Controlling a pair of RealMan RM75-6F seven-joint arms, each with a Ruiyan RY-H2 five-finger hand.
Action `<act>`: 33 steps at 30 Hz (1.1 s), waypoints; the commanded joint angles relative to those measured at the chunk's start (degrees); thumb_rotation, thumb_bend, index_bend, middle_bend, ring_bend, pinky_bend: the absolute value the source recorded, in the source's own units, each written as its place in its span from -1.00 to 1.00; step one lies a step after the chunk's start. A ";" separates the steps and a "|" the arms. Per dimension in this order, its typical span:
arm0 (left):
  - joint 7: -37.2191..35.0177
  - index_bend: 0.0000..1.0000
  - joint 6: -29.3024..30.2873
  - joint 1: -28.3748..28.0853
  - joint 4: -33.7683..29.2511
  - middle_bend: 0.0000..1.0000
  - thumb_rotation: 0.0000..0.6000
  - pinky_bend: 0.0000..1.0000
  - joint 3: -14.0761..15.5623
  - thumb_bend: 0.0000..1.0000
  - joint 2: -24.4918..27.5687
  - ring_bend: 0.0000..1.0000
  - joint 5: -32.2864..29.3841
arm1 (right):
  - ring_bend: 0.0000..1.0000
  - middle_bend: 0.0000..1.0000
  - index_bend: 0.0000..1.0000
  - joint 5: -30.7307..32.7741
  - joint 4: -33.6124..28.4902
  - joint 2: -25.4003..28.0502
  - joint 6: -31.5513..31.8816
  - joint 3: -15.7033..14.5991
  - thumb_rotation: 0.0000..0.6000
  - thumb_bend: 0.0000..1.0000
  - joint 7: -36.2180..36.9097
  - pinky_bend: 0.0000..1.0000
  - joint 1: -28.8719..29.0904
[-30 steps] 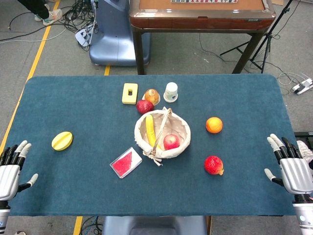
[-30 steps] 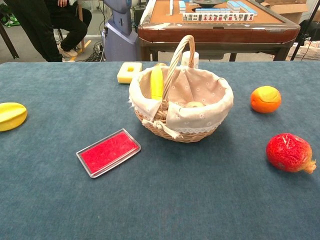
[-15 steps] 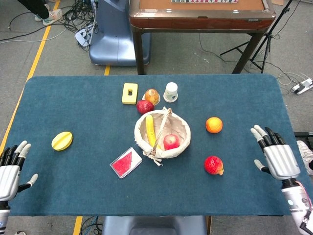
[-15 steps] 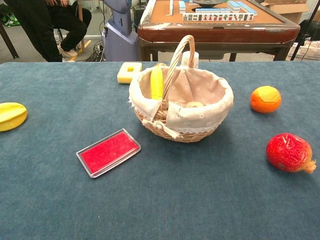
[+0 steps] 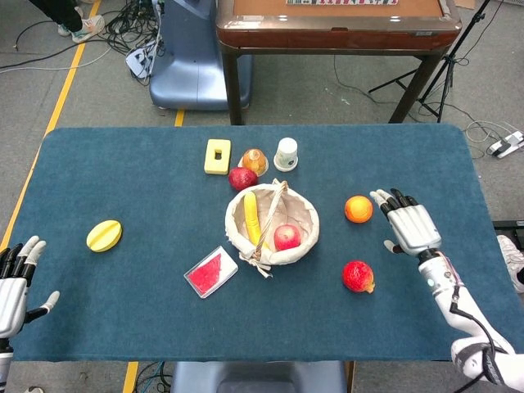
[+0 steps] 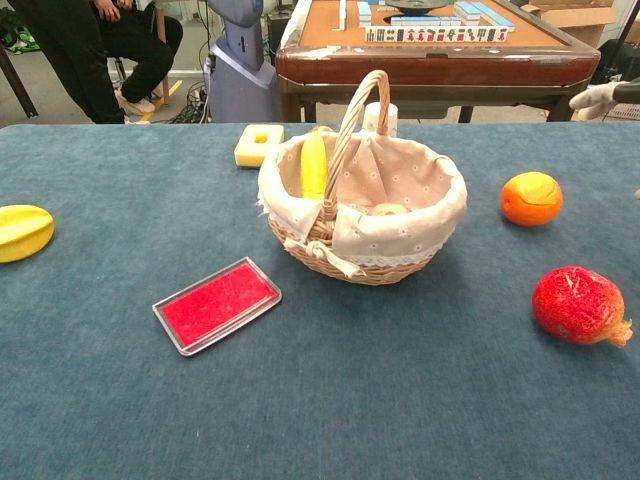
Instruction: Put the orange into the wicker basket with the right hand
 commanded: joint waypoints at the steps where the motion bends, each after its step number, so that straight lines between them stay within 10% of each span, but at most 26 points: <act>1: -0.17 -0.87 0.36 0.29 0.18 -1.00 1.00 -0.97 -0.05 -0.48 0.02 -1.00 -0.15 | -0.89 -0.75 -0.96 5.00 4.36 -3.81 -3.67 0.52 1.00 -0.65 -3.48 -0.56 3.84; 24: -0.46 -0.86 2.04 1.70 -0.18 -1.00 1.00 -0.97 0.09 -0.48 0.71 -1.00 0.18 | -0.80 -0.66 -0.84 26.34 27.80 -19.77 -10.86 -1.56 1.00 -0.65 -12.99 -0.49 18.50; 33: -0.73 -0.83 1.94 1.90 -0.14 -1.00 1.00 -0.97 -0.02 -0.48 0.83 -1.00 -0.06 | -0.63 -0.47 -0.50 26.56 31.67 -22.78 -11.33 -3.17 1.00 -0.51 -12.45 -0.31 19.77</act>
